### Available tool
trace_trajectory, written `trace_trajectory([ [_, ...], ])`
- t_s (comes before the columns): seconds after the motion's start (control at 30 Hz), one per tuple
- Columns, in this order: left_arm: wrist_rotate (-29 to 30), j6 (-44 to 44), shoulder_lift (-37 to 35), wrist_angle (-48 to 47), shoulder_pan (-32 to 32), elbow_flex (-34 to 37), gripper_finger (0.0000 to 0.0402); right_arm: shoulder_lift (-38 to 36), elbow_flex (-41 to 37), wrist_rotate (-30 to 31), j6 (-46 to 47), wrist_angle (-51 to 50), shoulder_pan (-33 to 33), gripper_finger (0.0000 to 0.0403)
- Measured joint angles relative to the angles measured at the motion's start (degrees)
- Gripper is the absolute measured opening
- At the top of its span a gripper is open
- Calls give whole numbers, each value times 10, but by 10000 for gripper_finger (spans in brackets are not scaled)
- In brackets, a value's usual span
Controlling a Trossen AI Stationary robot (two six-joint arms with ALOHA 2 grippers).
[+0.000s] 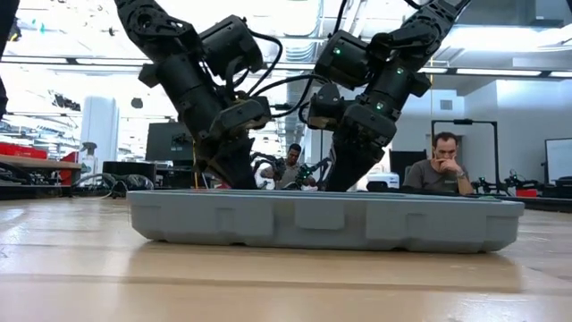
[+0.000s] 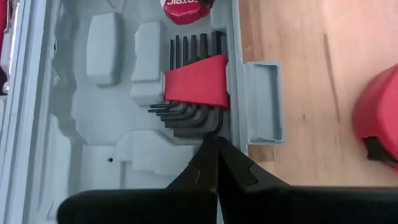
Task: Prefit tool cases
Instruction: Remove the orange hex key set from the gray prefit tool case
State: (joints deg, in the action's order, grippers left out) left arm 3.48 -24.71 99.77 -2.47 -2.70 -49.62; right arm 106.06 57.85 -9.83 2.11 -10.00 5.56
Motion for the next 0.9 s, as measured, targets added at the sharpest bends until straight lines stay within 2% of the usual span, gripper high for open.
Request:
trace_trajectory([
  [0.3,-27,-11,41,58,0,-1,0,-1,-2,-21,5,-15,1,0],
  [0.57,-20,-9,4,59,0,-1,0,1,-1,-24,4,-6,11,0],
  [0.9,-39,-26,7,88,18,-4,0,2,0,-20,14,-1,12,0],
])
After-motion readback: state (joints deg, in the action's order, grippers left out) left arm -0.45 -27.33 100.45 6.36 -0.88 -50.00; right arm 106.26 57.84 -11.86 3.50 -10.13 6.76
